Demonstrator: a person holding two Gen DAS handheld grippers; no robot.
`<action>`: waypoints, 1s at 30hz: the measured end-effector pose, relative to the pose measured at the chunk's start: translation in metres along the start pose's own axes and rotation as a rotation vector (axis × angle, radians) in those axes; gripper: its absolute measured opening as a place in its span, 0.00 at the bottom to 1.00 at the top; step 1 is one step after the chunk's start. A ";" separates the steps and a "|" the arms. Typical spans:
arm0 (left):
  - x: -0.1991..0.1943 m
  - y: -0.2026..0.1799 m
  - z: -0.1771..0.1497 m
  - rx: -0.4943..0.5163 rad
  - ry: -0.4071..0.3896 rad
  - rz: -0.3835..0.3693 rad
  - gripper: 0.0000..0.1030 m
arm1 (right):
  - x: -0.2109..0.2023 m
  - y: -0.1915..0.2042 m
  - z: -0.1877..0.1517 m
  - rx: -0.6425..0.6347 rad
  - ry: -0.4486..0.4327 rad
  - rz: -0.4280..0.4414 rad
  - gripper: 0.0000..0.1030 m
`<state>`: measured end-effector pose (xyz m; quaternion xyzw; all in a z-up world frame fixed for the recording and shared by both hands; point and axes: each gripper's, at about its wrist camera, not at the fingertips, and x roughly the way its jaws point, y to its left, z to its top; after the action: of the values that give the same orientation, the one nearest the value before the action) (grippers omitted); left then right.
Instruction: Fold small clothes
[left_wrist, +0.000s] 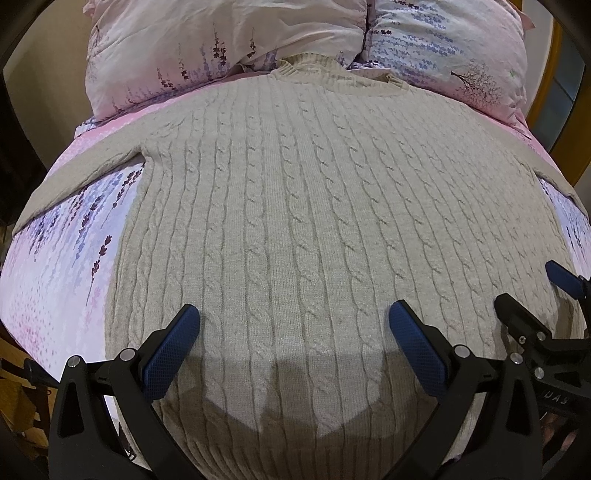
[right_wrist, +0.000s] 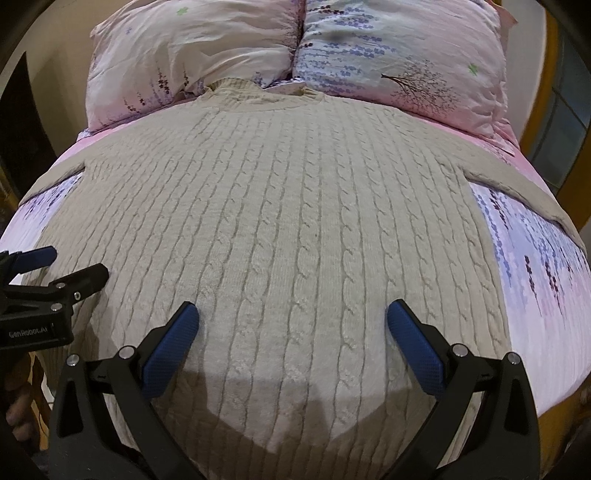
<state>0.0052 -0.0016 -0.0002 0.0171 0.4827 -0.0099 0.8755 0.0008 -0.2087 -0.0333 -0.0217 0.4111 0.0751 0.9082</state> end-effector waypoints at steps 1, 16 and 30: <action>0.000 0.000 0.000 0.002 -0.004 -0.001 0.99 | 0.000 -0.001 0.000 -0.004 -0.002 0.007 0.98; 0.009 0.005 0.024 0.038 -0.064 -0.047 0.99 | 0.002 -0.203 0.039 0.623 -0.100 -0.005 0.54; 0.028 0.019 0.062 -0.014 -0.109 -0.238 0.99 | 0.028 -0.429 0.014 1.281 -0.201 -0.060 0.36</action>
<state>0.0731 0.0145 0.0091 -0.0471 0.4330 -0.1110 0.8933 0.0951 -0.6274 -0.0544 0.5199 0.2865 -0.2086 0.7772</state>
